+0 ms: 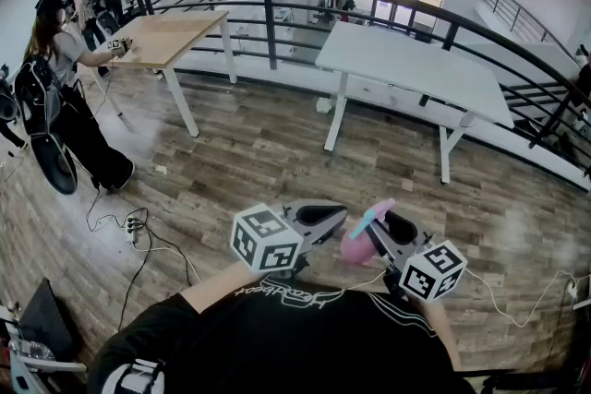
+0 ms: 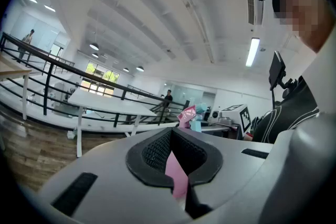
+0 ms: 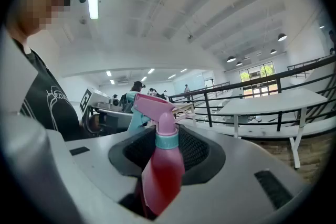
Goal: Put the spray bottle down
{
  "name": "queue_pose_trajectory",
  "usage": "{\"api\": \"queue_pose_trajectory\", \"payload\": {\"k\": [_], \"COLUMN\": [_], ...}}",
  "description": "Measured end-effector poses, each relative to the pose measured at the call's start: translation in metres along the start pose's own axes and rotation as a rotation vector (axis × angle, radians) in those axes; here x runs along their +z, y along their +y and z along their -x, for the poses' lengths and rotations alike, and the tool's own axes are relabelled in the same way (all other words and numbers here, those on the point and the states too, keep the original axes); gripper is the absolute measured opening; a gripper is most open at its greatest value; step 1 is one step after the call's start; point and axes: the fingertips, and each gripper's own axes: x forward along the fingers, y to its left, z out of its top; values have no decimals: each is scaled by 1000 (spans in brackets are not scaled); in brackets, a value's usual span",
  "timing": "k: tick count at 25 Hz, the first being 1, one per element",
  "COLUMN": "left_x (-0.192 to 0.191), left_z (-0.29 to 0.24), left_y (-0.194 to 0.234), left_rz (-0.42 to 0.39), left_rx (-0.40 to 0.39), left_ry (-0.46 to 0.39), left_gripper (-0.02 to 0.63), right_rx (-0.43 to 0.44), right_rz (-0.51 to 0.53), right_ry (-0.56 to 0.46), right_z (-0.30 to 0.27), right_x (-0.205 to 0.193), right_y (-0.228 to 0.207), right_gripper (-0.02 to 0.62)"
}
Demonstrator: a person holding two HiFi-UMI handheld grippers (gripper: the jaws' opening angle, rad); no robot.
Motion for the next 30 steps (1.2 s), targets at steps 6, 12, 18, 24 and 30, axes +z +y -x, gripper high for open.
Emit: {"api": "queue_pose_trajectory", "payload": {"k": [6, 12, 18, 24, 30], "left_x": [2, 4, 2, 0, 8], "left_z": [-17, -24, -26, -29, -47], "left_y": [-9, -12, -2, 24, 67], "left_rz": [-2, -11, 0, 37, 53], "left_rx": [-10, -8, 7, 29, 36], "left_ry": [7, 13, 25, 23, 21], "left_gripper": [3, 3, 3, 3, 3], "right_rx": [-14, -35, -35, -35, -40], "right_rz": [2, 33, 0, -12, -8], "right_ry": [-6, 1, -8, 6, 2], "right_z": [15, 20, 17, -1, -29], "right_x": [1, -1, -3, -6, -2], "right_y": [-13, -21, -33, -52, -83], "right_gripper": [135, 137, 137, 136, 135]}}
